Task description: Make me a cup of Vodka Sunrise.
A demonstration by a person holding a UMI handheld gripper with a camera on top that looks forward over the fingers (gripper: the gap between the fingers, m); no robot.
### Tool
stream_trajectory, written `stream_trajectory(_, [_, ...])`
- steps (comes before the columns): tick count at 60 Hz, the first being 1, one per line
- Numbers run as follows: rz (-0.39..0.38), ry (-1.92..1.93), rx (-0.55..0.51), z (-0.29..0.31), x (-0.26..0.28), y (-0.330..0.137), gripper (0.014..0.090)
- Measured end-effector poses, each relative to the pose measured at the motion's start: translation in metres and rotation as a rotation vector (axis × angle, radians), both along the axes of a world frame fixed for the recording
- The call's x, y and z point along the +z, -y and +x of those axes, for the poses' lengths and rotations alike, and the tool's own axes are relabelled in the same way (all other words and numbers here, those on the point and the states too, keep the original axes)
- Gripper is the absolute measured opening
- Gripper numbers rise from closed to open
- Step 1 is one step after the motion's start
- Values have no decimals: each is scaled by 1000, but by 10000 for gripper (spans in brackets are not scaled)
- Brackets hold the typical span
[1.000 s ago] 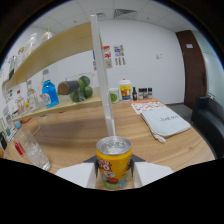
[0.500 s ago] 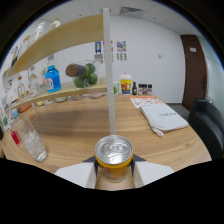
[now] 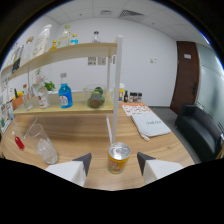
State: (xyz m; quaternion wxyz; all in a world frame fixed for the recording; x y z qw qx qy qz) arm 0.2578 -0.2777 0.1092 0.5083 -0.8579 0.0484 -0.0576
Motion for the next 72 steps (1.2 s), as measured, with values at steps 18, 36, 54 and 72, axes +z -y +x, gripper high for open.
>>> stream_trajectory(18, [57,-31,112,-132,45,44,851])
stream_trajectory(36, [99,-63,201,-243,60,29,860])
stream_trajectory(54, [223,-78,234,-304,118,-67,849])
stream_trajectory(72, [137,-49,187,-313,91,-150,635])
